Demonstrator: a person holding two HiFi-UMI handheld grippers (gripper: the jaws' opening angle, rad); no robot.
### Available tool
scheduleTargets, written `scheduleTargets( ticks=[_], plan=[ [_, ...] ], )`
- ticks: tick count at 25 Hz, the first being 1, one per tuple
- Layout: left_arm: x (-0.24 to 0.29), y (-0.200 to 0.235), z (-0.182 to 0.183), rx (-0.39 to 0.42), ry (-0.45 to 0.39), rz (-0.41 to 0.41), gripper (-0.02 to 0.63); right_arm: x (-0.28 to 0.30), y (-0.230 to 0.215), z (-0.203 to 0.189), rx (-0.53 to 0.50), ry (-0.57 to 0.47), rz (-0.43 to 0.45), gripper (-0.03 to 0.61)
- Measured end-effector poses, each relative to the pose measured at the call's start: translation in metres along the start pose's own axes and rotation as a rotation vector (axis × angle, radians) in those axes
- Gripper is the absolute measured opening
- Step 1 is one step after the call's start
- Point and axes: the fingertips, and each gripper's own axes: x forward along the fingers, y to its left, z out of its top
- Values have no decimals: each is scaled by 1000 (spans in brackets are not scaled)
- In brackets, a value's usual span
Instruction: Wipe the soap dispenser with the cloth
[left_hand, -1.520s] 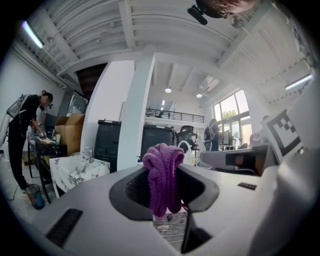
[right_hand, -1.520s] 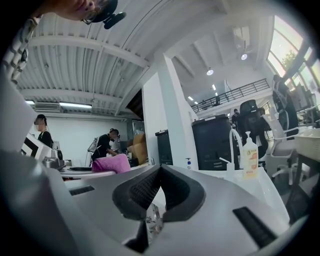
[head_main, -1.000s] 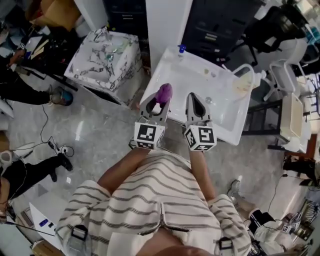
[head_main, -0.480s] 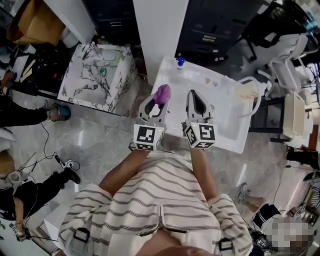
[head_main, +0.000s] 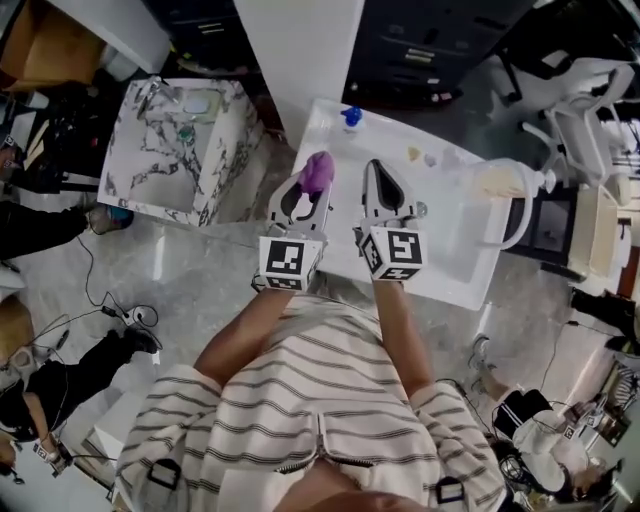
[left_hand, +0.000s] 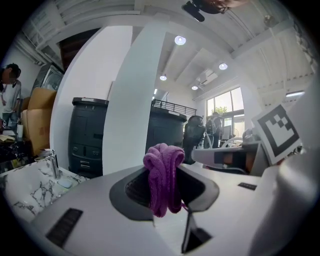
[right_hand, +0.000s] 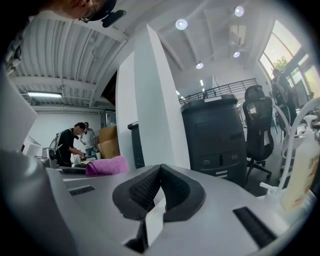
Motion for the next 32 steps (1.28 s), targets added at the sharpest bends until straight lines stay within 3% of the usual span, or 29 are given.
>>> scheduleTargets(
  ticks=[13, 24, 32],
  plan=[
    [46, 17, -36, -13, 52, 60, 121, 72, -29, -57, -33, 59, 27, 8],
    [64, 30, -57, -34, 66, 80, 121, 119, -43, -104, -49, 111, 22, 128],
    [59, 27, -71, -42, 93, 77, 121, 141, -53, -121, -101, 121, -4, 149]
  ],
)
